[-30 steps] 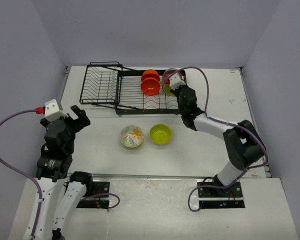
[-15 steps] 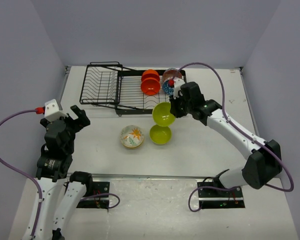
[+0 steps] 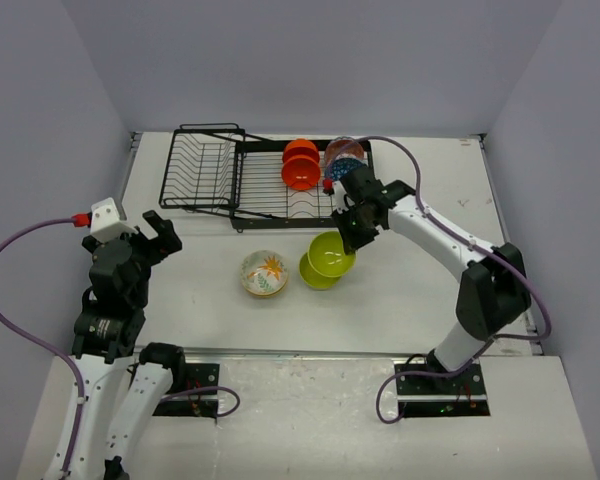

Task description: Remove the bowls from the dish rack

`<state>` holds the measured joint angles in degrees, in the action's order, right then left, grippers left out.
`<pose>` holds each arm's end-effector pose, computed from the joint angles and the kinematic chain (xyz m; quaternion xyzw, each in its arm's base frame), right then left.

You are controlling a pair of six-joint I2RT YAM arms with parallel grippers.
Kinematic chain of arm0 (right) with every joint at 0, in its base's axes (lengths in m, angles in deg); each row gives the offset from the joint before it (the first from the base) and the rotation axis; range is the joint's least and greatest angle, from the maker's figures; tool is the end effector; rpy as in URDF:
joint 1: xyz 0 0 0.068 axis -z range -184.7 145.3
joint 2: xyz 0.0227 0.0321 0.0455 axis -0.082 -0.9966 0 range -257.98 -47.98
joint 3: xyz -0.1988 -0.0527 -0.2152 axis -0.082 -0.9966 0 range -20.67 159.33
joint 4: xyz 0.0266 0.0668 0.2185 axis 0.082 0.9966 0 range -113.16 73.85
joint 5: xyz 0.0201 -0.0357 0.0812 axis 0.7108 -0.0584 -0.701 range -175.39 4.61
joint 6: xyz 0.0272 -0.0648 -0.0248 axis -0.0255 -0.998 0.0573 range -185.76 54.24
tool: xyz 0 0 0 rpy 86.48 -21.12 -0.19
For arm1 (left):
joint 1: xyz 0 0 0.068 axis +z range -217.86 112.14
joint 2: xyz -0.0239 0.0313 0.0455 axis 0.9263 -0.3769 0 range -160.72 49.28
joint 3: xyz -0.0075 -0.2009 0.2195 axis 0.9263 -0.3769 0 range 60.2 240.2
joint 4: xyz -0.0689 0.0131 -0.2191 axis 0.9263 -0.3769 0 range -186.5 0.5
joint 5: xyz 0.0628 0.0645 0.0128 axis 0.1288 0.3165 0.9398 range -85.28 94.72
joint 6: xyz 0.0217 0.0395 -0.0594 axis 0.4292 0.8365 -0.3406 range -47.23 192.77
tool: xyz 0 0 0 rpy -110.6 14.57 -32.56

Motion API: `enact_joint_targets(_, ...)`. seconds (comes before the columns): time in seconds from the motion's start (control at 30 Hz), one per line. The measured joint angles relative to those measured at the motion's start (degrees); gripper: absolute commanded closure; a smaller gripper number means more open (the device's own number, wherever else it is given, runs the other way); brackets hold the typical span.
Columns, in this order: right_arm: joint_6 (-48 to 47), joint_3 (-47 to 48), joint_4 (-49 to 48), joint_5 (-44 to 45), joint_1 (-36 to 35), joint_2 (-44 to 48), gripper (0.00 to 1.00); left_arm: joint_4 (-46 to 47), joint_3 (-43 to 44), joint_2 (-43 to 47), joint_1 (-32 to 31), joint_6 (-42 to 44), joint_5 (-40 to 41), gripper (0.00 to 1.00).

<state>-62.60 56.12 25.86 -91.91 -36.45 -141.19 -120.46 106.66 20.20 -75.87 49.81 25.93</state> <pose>0.2619 0.1702 0.2767 -0.2526 0.9424 0.1167 0.1859 0.0816 0.0114 0.3435 -0.2133 0.7510 -0.0230 0.6245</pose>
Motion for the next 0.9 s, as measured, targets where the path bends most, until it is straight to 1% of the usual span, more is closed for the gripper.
enact_joint_targets(0.27,-0.3,6.8,1.8,-0.3,-2.4,-8.2,1.00,0.0,0.0,0.0,0.0,0.0,-0.2,0.00)
enact_joint_targets(0.6,-1.7,7.2,2.1,-0.5,-3.1,-13.7,0.98,0.0,0.0,-0.1,0.0,0.0,-1.5,0.00)
enact_joint_targets(0.7,-1.9,6.9,2.2,-0.5,-3.1,-13.9,0.95,0.0,0.0,-0.3,0.0,0.0,-1.6,0.00)
enact_joint_targets(0.73,-2.2,6.8,2.1,-0.5,-3.1,-14.0,0.91,0.0,0.0,-0.3,0.0,0.0,-1.6,0.00)
enact_joint_targets(0.87,-3.3,6.6,1.9,-0.5,-3.1,-15.1,0.83,0.0,-0.1,-0.3,0.0,0.0,-1.6,0.00)
enact_joint_targets(0.9,-3.4,6.5,1.8,-0.6,-3.1,-15.4,0.82,0.0,-0.1,-0.4,0.0,0.0,-1.6,0.00)
